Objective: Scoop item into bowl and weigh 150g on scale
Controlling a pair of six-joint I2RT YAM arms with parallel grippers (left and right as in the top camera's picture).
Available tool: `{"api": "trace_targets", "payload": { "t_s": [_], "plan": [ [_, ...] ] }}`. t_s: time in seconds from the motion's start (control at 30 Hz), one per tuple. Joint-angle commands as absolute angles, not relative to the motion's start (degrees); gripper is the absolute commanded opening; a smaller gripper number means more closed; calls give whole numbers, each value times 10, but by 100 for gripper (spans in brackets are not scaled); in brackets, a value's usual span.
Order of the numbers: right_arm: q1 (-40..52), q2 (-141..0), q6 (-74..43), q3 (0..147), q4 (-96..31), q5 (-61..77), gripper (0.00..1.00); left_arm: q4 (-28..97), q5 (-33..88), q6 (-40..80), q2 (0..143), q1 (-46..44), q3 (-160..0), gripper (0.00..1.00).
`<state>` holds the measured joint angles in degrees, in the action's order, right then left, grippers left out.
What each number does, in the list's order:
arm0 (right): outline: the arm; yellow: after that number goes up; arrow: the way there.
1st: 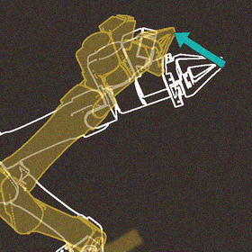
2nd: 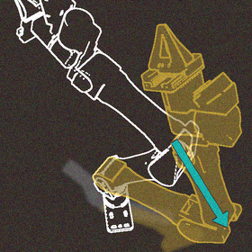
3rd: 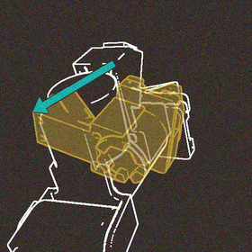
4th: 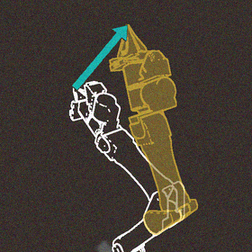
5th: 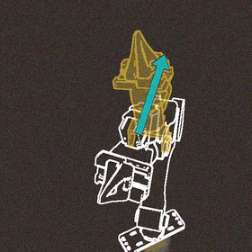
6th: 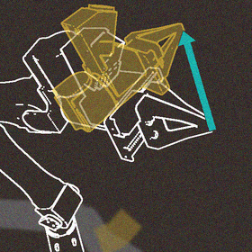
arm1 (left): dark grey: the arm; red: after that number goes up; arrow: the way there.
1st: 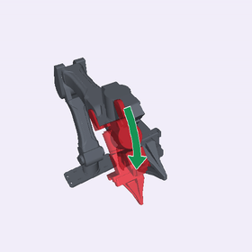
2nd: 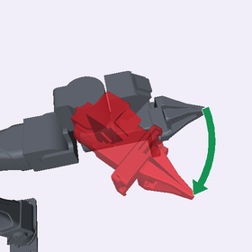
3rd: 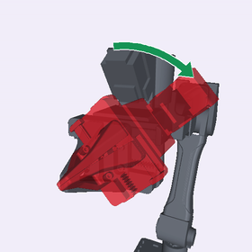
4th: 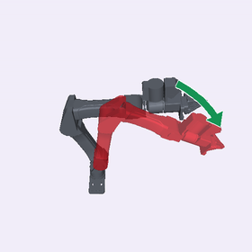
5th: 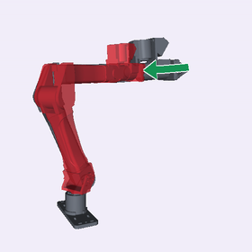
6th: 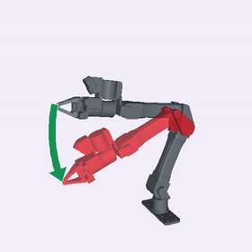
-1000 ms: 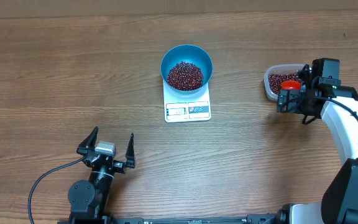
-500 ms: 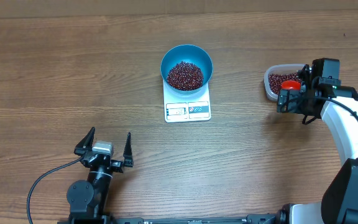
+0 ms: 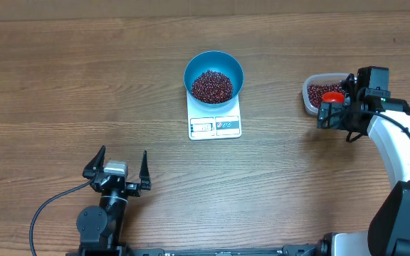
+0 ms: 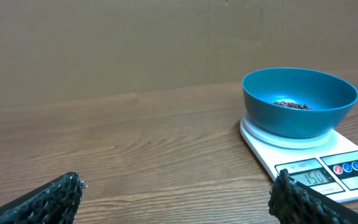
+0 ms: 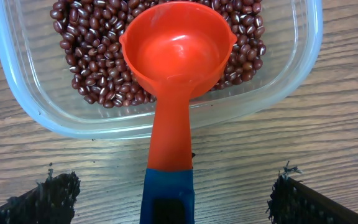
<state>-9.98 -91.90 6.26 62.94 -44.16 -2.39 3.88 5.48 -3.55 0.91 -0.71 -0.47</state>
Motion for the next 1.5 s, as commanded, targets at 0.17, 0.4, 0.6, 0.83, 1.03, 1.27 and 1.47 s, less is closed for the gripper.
{"api": "trace_targets", "payload": {
  "t_s": [0.17,0.4,0.6,0.83,1.03,1.27,1.47],
  "plan": [
    [-97,-921,65,626,-439,-29,100,41,43,-35,2,-13,-3,100],
    [-97,-921,65,626,-439,-29,100,41,-29,72,2,-13,-3,99],
    [-97,-921,65,626,-439,-29,100,41,-45,90,2,-13,-3,100],
    [-97,-921,65,626,-439,-29,100,41,-44,90,2,-13,-3,99],
    [-97,-921,65,626,-439,-29,100,41,-44,90,2,-13,-3,100],
    [-97,-921,65,626,-439,-29,100,41,-44,90,2,-13,-3,100],
    [-97,-921,65,626,-439,-29,100,41,-44,90,2,-13,-3,100]
  ]
}}
